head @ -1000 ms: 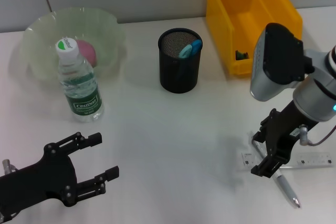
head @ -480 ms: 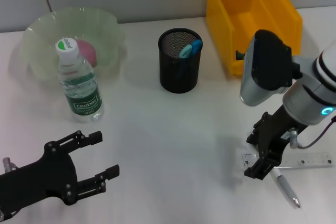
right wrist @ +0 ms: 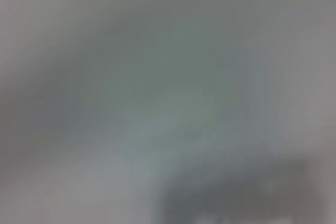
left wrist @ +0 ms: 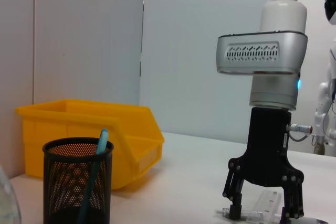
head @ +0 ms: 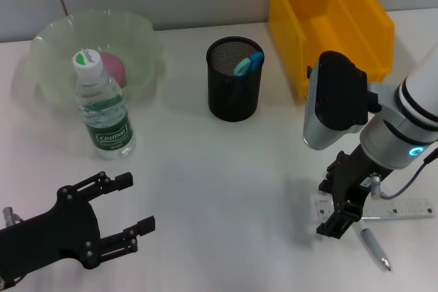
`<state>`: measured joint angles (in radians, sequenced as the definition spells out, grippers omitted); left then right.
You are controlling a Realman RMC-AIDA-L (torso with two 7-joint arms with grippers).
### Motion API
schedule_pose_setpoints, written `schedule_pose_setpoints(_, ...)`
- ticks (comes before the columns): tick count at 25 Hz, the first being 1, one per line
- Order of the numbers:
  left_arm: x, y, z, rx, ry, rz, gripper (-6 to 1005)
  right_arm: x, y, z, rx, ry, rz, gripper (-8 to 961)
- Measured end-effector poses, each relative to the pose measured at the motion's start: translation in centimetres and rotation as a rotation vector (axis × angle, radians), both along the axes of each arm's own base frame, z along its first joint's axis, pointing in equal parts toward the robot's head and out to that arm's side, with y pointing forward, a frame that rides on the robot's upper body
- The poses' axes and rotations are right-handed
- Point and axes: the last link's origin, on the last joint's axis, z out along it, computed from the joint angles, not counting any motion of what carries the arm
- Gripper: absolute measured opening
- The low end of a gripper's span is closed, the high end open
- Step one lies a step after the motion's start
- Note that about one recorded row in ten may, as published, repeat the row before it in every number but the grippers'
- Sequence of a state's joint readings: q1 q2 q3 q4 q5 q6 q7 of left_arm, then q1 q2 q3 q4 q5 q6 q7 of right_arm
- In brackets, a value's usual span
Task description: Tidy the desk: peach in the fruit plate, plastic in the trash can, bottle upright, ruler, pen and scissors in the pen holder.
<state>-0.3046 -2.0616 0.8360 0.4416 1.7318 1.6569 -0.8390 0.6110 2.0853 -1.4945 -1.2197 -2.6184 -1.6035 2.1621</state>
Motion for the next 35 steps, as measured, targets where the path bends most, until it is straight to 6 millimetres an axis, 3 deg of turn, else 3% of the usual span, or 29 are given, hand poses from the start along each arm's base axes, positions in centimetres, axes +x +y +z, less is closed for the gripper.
schedule_pose_setpoints(18,-0.03,-0.1,0.01,-0.001,-0.002,0.0,784,-0.07,0.19,-0.16,0.008,-0.01,-0.009,674)
schedule_pose_setpoints(23,-0.03,-0.1,0.01,-0.001,-0.002,0.0,784,0.0,0.25,-0.31,0.007,-0.015,-0.011,486)
schedule_pose_setpoints(35,0.0,-0.13,-0.07,-0.001,-0.003,0.0,784,-0.26,0.54,0.07,0.032,-0.022,-0.006,402)
